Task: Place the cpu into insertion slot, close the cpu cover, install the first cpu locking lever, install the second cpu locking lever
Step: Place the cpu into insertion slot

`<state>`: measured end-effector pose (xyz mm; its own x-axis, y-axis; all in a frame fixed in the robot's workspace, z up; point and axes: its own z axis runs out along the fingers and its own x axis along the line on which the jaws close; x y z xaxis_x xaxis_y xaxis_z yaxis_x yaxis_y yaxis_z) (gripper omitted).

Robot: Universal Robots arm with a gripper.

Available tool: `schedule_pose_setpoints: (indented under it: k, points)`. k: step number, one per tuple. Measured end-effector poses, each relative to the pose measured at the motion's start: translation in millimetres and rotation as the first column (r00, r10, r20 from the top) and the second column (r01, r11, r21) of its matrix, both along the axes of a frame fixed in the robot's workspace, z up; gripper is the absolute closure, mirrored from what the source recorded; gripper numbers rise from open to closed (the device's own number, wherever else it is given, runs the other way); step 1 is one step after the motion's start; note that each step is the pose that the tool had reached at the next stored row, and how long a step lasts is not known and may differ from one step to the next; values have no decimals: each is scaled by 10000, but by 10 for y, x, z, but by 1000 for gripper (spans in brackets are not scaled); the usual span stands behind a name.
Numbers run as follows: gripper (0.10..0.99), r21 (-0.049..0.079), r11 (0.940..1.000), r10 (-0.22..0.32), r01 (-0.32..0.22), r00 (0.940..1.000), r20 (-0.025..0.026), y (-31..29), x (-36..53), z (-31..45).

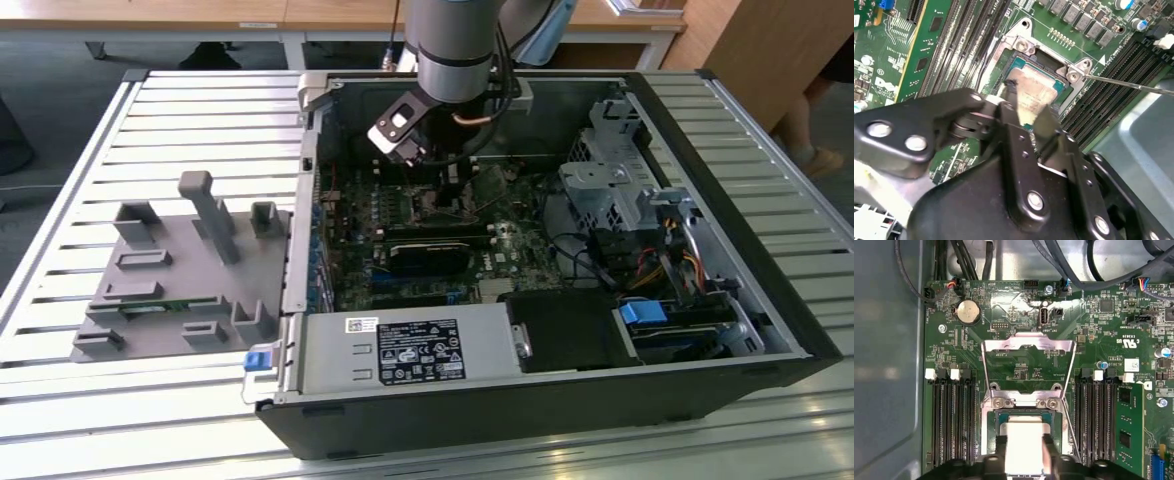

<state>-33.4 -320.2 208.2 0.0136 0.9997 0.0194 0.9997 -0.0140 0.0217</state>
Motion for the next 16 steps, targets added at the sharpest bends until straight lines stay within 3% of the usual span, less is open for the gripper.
schedule_pose_setpoints:
  k: [1, 2, 4, 7, 8, 16]
  points:
    - [729, -2, 10000, 8, -8, 10000, 7, -1, 0, 1]
    - [729, -2, 10000, 16, -16, 10000, 18, -1, 0, 2]
    - [847, -4, 10000, 23, -23, 10000, 47, -1, 0, 2]
    - [906, -6, 10000, 34, -34, 10000, 78, -1, 0, 5]
    - [973, -6, 10000, 37, -37, 10000, 93, -1, 0, 6]
    - [973, -6, 10000, 50, -50, 9998, 201, -1, 0, 32]
